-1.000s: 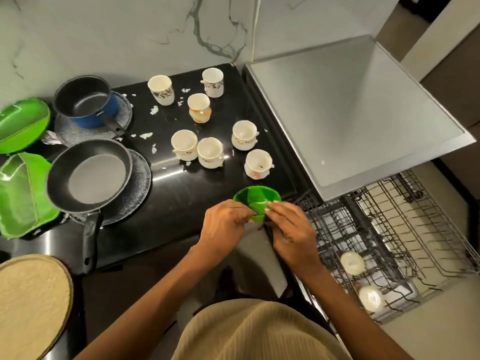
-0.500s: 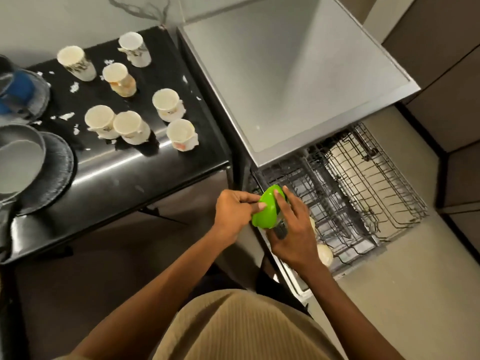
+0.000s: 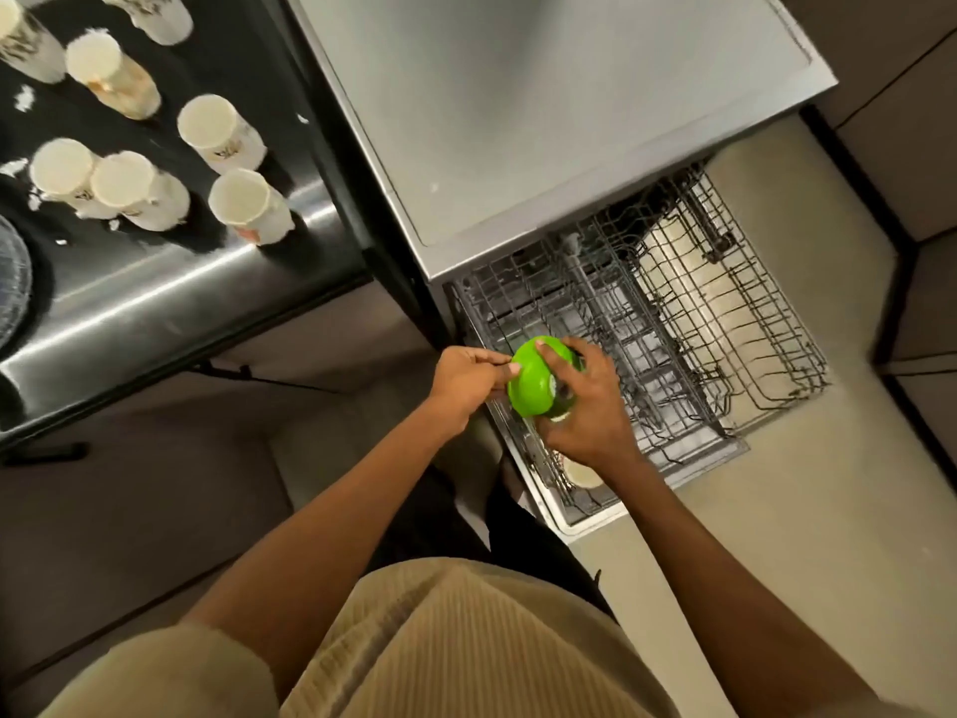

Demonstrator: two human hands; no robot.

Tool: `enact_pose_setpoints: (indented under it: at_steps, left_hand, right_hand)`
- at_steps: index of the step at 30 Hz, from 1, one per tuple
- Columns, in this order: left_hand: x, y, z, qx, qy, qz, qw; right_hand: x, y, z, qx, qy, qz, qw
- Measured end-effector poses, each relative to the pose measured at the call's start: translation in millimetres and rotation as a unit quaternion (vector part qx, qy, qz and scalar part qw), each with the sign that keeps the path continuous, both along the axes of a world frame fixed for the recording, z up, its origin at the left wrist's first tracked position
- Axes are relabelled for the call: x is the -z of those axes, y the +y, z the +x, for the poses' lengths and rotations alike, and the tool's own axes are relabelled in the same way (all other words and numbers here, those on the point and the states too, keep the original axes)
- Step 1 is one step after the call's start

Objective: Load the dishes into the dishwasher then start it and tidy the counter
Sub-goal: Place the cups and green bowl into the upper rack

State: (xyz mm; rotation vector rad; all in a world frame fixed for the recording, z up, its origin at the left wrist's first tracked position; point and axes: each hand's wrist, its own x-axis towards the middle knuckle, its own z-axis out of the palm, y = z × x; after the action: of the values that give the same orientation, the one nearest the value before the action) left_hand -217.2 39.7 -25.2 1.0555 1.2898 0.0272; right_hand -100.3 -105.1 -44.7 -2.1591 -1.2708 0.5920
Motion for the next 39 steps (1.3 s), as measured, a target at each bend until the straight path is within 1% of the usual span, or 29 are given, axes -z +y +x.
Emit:
enact_pose_setpoints:
  at_steps: [2,3,5,6,8,10,13,17,18,19,23,26,33,39]
  left_hand:
    - [16.6,-1.1,4.0,0.054,0.036,0.087,0.994]
    - [23.5,-1.3,4.0,0.097,0.058,0.133,0.985]
    - [32.7,-4.1,2.7,0.2,0.09,0.205,0.954]
    - [37.1,-5.6,2.8,0.252,0.101,0.224,0.936]
    - [49.8,-8.2,4.1,0.342,0.124,0.235,0.901]
    - [64.3,-11.7,5.1,0.435,0.141,0.236,0.857]
    - [79.9,-18.0,5.8,0.556,0.158,0.277,0.768]
    - [93.5,-24.1,5.4,0.65,0.221,0.294,0.665]
    - [95.4,-24.7,4.3,0.662,0.23,0.3,0.648]
    - [98.7,-25.6,2.0,0.664,0.233,0.305,0.642]
    - [99.0,-28.7,-6.2,0.649,0.218,0.33,0.65]
    - [99.5,-29.6,-5.8,0.652,0.216,0.34,0.642]
    - [101.2,-33.0,-4.8,0.638,0.213,0.332,0.661]
    - [100.7,-36.0,-4.5,0.617,0.21,0.336,0.68]
  right_hand:
    - [9.7,6.0,13.4,0.004,-0.011,-0.038,0.999]
    - [14.6,10.8,20.1,0.005,-0.018,-0.053,0.998]
    - [23.1,22.2,32.7,0.008,-0.029,-0.079,0.996]
    - [27.9,28.7,37.9,0.01,-0.03,-0.097,0.995]
    - [37.2,41.8,45.5,0.015,-0.033,-0.137,0.99]
    - [47.9,53.4,49.3,0.012,-0.041,-0.171,0.984]
    - [68.7,68.4,51.0,-0.018,-0.05,-0.213,0.976]
    - [93.1,80.2,51.4,-0.054,-0.055,-0.247,0.966]
    - [98.7,81.8,51.6,-0.06,-0.057,-0.245,0.966]
    - [103.8,83.2,51.3,-0.067,-0.061,-0.243,0.966]
    - [117.2,90.8,51.7,-0.1,-0.078,-0.256,0.958]
    - [124.4,95.3,51.8,-0.126,-0.09,-0.267,0.951]
    - [134.1,107.4,53.5,-0.151,-0.098,-0.325,0.928]
    - [145.6,113.7,49.2,-0.177,-0.153,-0.323,0.917]
